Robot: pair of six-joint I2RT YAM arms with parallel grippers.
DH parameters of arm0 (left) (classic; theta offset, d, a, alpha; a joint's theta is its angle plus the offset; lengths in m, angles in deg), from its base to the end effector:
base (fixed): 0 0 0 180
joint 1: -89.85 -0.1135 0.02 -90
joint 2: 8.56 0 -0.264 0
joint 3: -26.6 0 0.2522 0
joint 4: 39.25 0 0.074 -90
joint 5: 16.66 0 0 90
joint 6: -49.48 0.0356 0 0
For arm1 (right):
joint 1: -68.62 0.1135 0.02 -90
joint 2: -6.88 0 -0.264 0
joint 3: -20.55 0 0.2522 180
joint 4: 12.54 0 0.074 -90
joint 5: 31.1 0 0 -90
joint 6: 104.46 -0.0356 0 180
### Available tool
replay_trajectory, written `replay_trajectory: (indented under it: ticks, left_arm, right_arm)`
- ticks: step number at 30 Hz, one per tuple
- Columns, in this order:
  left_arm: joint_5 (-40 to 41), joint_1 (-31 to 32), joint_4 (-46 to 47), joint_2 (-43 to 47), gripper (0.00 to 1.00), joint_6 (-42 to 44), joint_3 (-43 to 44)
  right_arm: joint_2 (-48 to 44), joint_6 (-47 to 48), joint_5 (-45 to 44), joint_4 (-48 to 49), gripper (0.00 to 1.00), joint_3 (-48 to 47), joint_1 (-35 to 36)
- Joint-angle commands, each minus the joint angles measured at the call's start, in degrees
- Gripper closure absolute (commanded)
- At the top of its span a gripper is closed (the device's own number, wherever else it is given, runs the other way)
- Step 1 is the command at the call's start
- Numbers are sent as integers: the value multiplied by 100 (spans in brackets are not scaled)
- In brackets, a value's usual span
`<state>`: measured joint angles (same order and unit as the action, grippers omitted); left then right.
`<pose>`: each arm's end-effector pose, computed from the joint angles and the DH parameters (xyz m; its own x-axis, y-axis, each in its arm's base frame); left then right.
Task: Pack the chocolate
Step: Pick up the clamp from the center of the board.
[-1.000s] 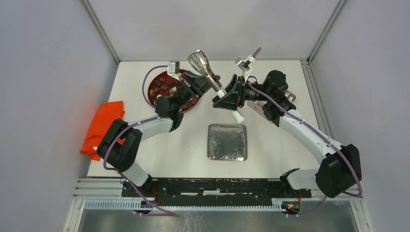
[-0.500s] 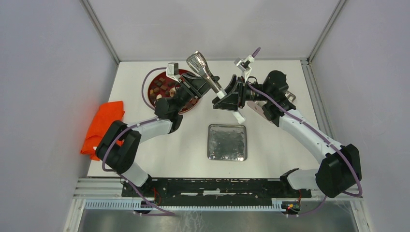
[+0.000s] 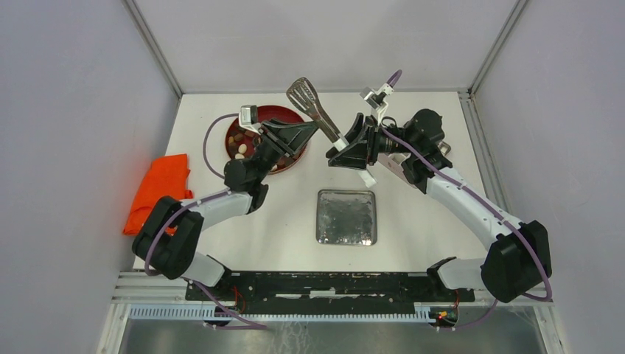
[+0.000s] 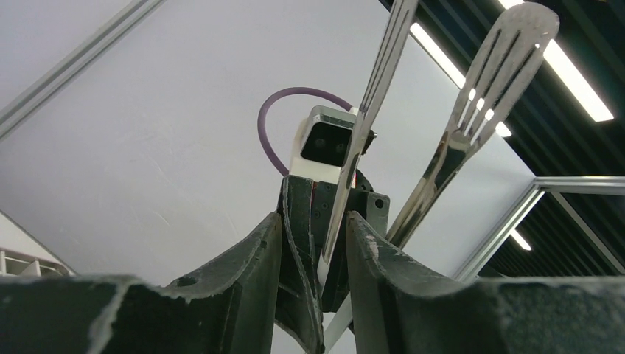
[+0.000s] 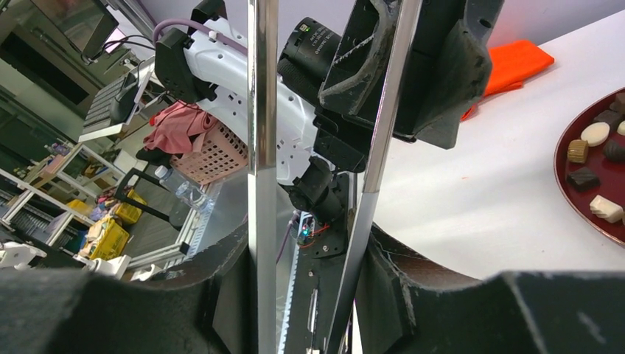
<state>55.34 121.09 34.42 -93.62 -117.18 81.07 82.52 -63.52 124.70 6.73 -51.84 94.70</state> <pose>0.2449 -0.1614 0.3218 -0.5330 -0.7590 -0.3739 0.7266 -0.1841 -0.6620 0.2475 0.1573 0.3794 -0.5685 0.0665 -0.8200 -0.8213 -0.1029 0.5611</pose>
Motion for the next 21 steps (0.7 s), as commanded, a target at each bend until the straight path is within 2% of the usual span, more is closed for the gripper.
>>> replay_trajectory:
  ticks: [1,4,7,9,12,14,17,21]
  left_arm:
    - [69,-161,594,484,56,297,-333]
    - [-144,-318,123,977,56,503,-750]
    - [-361,-481,-1586,1961,57,996,-1194]
    - [-288,-537,-3581,2816,57,1914,-1257]
    - [397,-526,-6998,4083,58,3176,-815]
    - [959,-529,-8529,4692,56,3754,-437]
    - [1517,-529,-10176,5042,54,4426,318]
    - [1777,-526,-11390,4563,53,5143,1124]
  right_arm:
    - [-240,1,84,427,52,-15,-112]
    - [-268,426,68,-49,53,-64,-265]
    - [-262,1472,-102,-1150,53,-292,-389]
    - [-190,2648,-415,-2466,53,-657,-407]
    - [30,3976,-983,-3767,53,-1185,-409]
    - [273,4626,-1389,-4472,53,-1531,-399]
    - [670,5413,-2003,-5105,54,-1891,-359]
    - [1263,6179,-2855,-5725,54,-2427,-124]
